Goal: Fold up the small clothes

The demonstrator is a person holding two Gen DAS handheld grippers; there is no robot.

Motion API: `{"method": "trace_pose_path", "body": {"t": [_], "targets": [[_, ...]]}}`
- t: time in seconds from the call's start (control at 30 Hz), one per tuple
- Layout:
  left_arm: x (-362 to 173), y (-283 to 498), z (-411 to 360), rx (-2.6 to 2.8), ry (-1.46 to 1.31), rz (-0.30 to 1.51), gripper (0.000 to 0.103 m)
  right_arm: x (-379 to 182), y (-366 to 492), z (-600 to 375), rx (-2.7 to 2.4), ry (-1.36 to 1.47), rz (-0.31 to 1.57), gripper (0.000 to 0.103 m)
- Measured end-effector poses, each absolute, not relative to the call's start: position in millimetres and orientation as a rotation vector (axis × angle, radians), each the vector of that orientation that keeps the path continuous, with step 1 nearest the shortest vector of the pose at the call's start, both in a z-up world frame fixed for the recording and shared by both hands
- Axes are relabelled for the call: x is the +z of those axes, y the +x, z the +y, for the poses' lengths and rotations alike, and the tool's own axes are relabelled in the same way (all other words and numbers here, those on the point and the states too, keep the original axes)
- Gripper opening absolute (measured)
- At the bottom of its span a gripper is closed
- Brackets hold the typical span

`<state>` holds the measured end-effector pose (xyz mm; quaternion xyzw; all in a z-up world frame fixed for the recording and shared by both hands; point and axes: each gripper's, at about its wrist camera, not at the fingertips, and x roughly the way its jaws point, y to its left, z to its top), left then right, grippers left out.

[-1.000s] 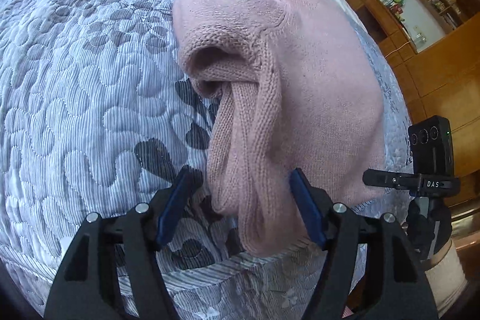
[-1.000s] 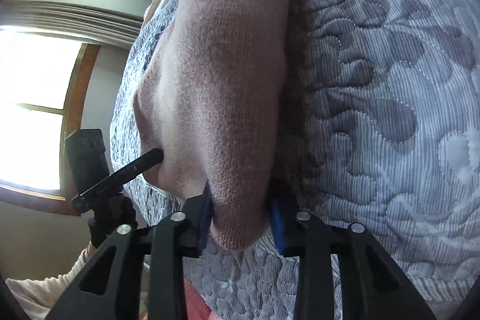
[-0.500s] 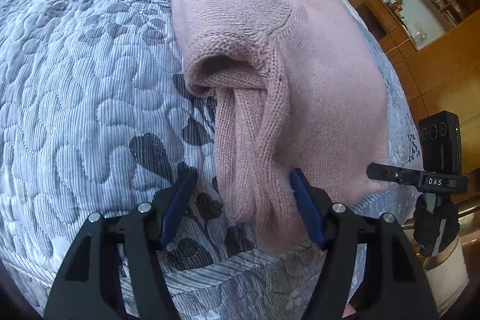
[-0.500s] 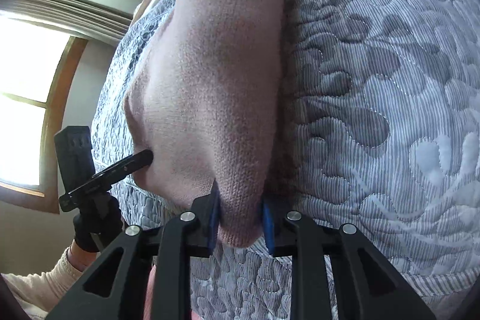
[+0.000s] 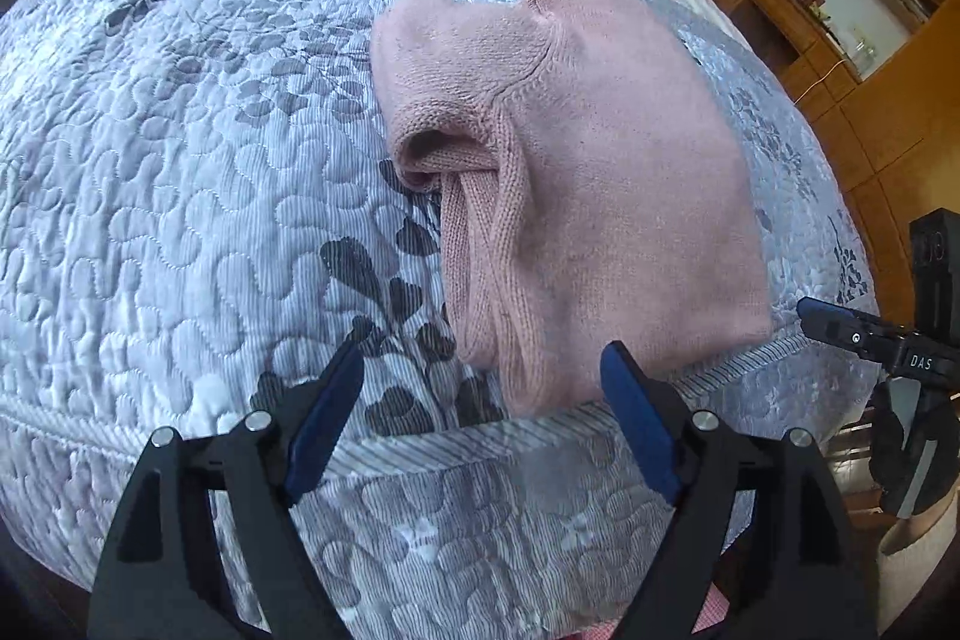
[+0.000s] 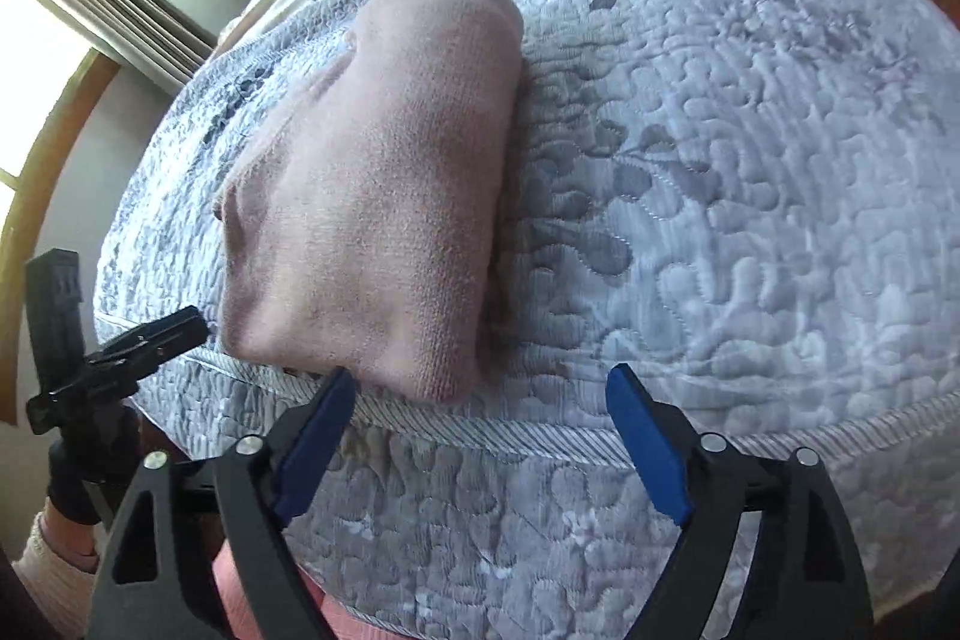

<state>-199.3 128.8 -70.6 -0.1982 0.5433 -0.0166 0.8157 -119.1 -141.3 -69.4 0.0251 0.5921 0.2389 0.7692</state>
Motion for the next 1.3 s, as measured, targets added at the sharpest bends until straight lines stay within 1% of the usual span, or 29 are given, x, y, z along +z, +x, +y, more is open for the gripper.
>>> {"method": "trace_pose_path", "body": {"t": [0.03,0.1,0.33,0.47,0.53,0.67,0.8,1.3], "targets": [[-65.4,-203.1,127.2,-0.02,-0.405,1.164,0.081,-64.3,-123.1,-144.9,0.492,0.02,1.276,0.089],[-56.1,-211.4,122.6,0.026,-0.366,1.174,0.086,-52.9,-133.6,-141.7,0.456,-0.031,1.249,0.089],[-24.7,-233.3,108.4,0.093,-0.365,1.155,0.086,-22.1,-164.2,-136.8,0.41,-0.065,1.184,0.09],[-9.8,-244.1,104.0,0.113,-0.353,1.145,0.087,-7.7,-174.6,-131.8,0.36,-0.083,1.167,0.095],[-3.3,-248.0,100.4,0.121,-0.335,1.142,0.089,-1.1,-180.6,-130.9,0.356,-0.087,1.157,0.095],[8.6,-257.1,93.1,0.116,-0.322,1.136,0.089,8.9,-193.6,-130.1,0.369,-0.083,1.157,0.096],[18.3,-266.9,87.1,0.116,-0.33,1.127,0.089,16.9,-206.2,-130.5,0.353,-0.081,1.161,0.099],[50.0,-297.7,72.0,0.178,-0.283,1.101,0.09,46.6,-232.6,-123.4,0.236,-0.152,1.114,0.099]]}}
